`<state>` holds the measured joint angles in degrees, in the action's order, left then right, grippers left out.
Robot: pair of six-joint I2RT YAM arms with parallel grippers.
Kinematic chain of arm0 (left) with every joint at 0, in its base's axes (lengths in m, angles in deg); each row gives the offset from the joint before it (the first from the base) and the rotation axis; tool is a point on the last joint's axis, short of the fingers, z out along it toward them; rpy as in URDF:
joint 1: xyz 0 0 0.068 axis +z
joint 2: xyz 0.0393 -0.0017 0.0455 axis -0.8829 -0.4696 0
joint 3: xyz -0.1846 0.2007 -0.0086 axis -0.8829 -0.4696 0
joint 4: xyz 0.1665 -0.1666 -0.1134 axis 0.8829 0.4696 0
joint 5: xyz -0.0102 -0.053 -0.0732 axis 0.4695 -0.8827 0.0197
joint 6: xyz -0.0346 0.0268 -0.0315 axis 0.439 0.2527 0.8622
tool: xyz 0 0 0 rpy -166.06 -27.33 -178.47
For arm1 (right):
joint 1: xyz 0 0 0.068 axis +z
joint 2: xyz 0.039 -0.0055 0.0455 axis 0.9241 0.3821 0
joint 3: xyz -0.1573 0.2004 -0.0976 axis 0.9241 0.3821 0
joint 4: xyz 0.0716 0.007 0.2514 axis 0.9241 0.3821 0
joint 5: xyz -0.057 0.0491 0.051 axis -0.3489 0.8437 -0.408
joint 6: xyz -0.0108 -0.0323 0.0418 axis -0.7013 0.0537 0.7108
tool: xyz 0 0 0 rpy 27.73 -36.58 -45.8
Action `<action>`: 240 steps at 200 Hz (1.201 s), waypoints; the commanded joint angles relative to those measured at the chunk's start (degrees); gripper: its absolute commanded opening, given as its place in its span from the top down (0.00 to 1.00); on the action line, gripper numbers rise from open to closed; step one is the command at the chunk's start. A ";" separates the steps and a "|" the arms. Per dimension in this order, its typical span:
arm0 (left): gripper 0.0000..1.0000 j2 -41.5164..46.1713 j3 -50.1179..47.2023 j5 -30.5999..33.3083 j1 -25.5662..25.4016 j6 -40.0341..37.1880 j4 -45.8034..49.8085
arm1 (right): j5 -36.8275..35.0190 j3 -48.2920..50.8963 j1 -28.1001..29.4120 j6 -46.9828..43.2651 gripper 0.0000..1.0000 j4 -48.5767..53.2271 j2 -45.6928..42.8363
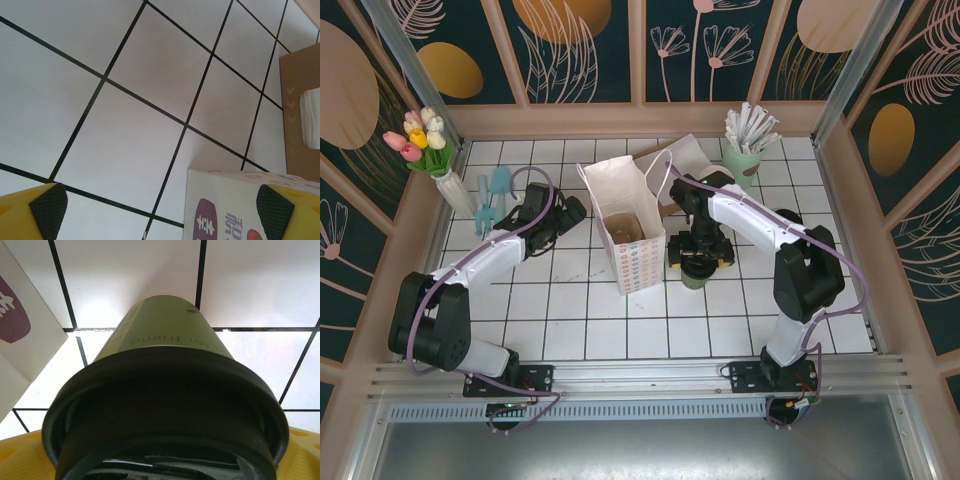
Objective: Pack the takeout coffee
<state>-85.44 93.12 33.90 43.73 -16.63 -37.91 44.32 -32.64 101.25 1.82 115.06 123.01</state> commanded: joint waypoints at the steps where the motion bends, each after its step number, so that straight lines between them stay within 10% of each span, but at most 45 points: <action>1: 0.01 -0.21 0.16 -0.07 0.25 -0.64 -0.46 | 0.15 0.57 -0.49 -0.76 0.03 1.69 -0.06; 172: 0.01 -0.41 19.21 3.77 3.93 -7.20 4.23 | -4.23 -4.07 -1.72 5.06 0.24 6.28 -17.99; 205: 0.01 -2.36 26.02 -0.20 3.92 -16.37 2.18 | -3.77 -8.00 -1.64 5.17 0.25 6.28 -21.07; 240: 0.02 -5.42 33.22 -19.92 3.91 -37.32 0.87 | -3.10 -10.74 -0.62 5.86 0.25 6.27 -23.57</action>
<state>-88.41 121.03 28.30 47.49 -36.32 -35.76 40.87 -40.88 99.89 6.38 119.54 101.64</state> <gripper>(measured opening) 0.985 0.821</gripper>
